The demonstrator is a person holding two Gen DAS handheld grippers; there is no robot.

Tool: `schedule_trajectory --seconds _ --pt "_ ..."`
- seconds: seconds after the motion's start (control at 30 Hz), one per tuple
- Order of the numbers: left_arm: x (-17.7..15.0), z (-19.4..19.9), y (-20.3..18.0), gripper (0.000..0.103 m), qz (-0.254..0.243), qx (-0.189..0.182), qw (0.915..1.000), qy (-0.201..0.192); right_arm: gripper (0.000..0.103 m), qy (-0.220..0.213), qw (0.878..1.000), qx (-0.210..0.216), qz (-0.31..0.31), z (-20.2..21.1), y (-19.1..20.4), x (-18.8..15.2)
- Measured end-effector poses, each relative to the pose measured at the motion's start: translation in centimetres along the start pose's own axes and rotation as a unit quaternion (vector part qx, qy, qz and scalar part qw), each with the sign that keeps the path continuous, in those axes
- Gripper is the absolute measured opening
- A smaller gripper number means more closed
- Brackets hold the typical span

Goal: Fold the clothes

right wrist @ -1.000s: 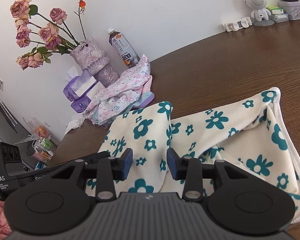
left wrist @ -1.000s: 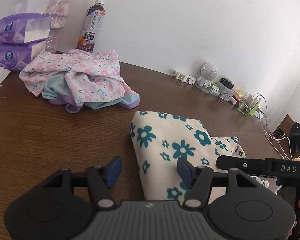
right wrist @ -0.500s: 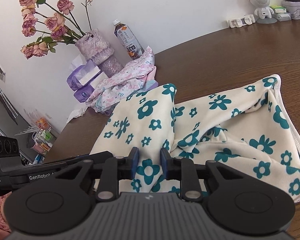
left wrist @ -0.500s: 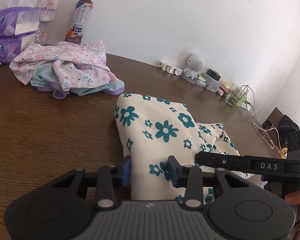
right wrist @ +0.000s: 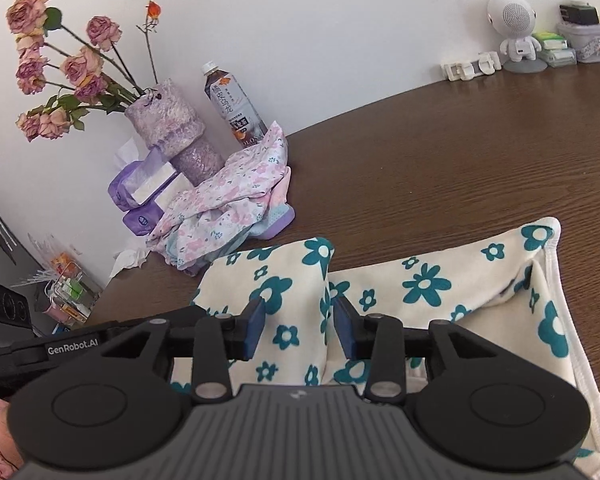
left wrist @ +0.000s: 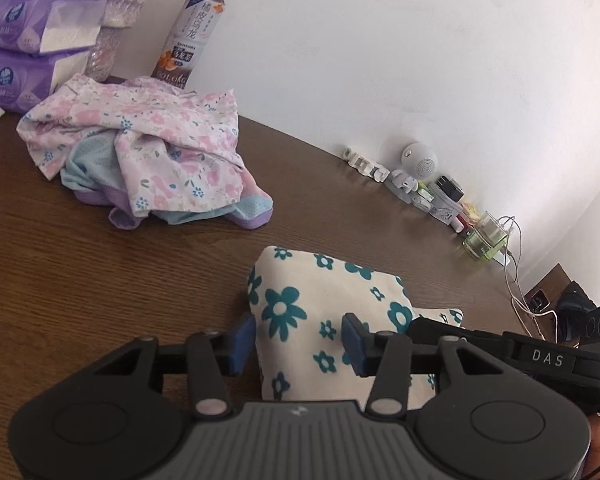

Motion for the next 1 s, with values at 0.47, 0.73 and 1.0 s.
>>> schedule_trajectory --seconds 0.47,0.73,1.0 --pt "3.2 -1.7 1.1 0.039 0.043 0.006 0.9989 -0.019 0.038 -0.004 1.000 -0.017 -0.025 -2.3 -0.5 2.8" --pt "3.2 -2.4 1.1 0.013 0.033 0.001 0.9993 -0.019 0.010 -0.003 1.000 -0.017 -0.013 -3.3 -0.5 2.3" --pt "0.8 0.8 1.6 0.054 0.033 0.002 0.9994 -0.007 0.041 -0.017 0.999 0.000 -0.038 0.6 -0.7 0.8"
Point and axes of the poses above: each gripper's, at about its wrist camera, not at the fingertips, and z roughly against the way its jaws point, y to its left, x to its top, the point moved 8 cm from there along -z, roughly the way its jaws point, and after that the axes turned 2 degrees about y, right-handed, at the moved point
